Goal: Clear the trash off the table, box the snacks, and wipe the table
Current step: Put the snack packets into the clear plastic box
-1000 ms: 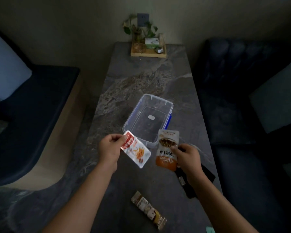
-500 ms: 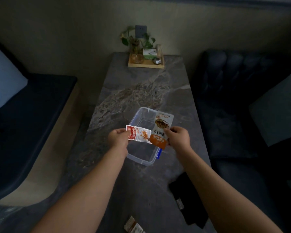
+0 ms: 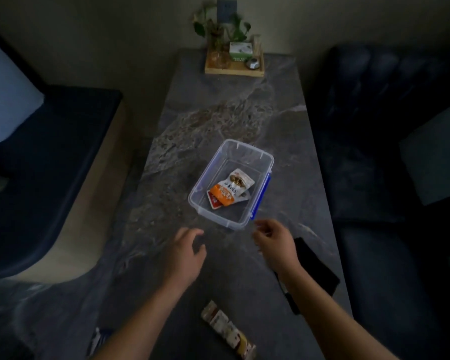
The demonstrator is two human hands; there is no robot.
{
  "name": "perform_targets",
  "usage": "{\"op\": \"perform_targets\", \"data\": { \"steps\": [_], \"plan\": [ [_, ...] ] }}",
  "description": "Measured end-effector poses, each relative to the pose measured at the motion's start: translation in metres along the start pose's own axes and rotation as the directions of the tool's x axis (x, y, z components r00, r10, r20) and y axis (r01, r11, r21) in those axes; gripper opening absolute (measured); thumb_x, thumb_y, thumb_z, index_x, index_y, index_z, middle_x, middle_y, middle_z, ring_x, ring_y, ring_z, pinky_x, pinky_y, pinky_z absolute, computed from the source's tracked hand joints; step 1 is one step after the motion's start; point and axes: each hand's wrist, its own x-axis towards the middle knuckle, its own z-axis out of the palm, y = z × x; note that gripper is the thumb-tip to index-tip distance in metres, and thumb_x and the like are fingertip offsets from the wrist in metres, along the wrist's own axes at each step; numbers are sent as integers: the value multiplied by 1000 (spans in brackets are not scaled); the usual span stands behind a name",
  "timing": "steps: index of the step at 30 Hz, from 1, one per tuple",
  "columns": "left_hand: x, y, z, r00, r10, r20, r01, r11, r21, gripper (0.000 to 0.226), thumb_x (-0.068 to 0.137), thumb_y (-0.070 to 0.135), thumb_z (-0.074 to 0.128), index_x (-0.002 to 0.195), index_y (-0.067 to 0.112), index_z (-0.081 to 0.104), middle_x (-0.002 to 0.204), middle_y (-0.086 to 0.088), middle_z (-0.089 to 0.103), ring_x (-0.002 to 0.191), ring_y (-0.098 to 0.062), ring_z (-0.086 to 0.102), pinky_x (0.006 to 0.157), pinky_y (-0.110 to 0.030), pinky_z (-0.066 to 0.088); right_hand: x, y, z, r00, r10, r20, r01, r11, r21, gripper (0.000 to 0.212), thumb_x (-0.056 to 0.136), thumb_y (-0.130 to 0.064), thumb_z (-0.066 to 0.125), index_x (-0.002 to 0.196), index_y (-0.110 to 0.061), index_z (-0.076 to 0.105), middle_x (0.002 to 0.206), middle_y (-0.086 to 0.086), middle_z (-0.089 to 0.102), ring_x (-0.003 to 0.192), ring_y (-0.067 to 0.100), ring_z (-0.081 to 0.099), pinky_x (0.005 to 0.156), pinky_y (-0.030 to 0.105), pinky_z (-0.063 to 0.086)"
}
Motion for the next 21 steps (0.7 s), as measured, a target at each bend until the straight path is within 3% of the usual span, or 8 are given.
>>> {"op": "perform_targets", "data": {
  "steps": [3, 6, 9, 11, 14, 17, 21],
  "plan": [
    [-29, -16, 8, 997, 46, 64, -52, 993, 109, 35, 83, 11, 69, 118, 15, 65, 121, -6, 58, 110, -21, 56, 91, -26, 41, -60, 33, 15, 983, -9, 184, 57, 965, -257, 24, 89, -22, 70, 113, -22, 70, 96, -4, 71, 83, 14, 67, 78, 32, 56],
    [-48, -28, 15, 993, 86, 86, -100, 980, 169, 37, 84, 14, 68, 121, 15, 63, 122, -6, 57, 111, -23, 55, 91, -32, 44, -110, 59, 31, 945, -14, 325, 187, 840, -508, 34, 88, -48, 63, 117, -31, 61, 111, -6, 64, 101, 14, 63, 84, 31, 51],
    [-56, -34, 20, 984, 137, 118, -161, 958, 235, 39, 85, 17, 67, 123, 14, 61, 121, -7, 56, 110, -24, 53, 91, -34, 45, -136, 75, 43, 923, -2, 385, 261, 737, -623, 55, 79, -64, 58, 121, -29, 54, 119, -5, 56, 115, 18, 54, 86, 34, 47],
    [-57, -35, 23, 978, 157, 137, -188, 946, 262, 39, 86, 19, 65, 124, 13, 61, 120, -8, 57, 110, -25, 52, 92, -37, 46, -141, 81, 48, 916, -18, 400, 305, 680, -667, 50, 79, -61, 60, 116, -29, 52, 120, -5, 54, 114, 19, 53, 84, 35, 48],
    [-57, -35, 30, 969, 175, 172, -222, 924, 310, 40, 88, 25, 61, 127, 17, 59, 121, -4, 55, 111, -22, 51, 90, -35, 46, -138, 87, 50, 926, -52, 375, 314, 657, -685, 30, 89, -46, 54, 111, -26, 52, 120, -3, 56, 111, 21, 56, 81, 36, 49],
    [-54, -32, 39, 956, 220, 193, -277, 895, 351, 39, 88, 28, 59, 126, 20, 57, 121, -2, 53, 112, -20, 50, 90, -34, 47, -130, 93, 38, 959, -31, 281, 216, 722, -657, 20, 90, -40, 54, 104, -25, 56, 112, -1, 62, 102, 22, 61, 75, 33, 47],
    [-43, -25, 59, 944, 240, 225, -320, 828, 461, 51, 90, 40, 53, 137, 25, 46, 146, -9, 44, 137, -28, 37, 111, -44, 36, -117, 95, 11, 993, 83, 82, -27, 851, -524, 8, 90, -36, 63, 91, -28, 63, 87, -6, 68, 79, 12, 66, 71, 33, 55]
  ]
}}
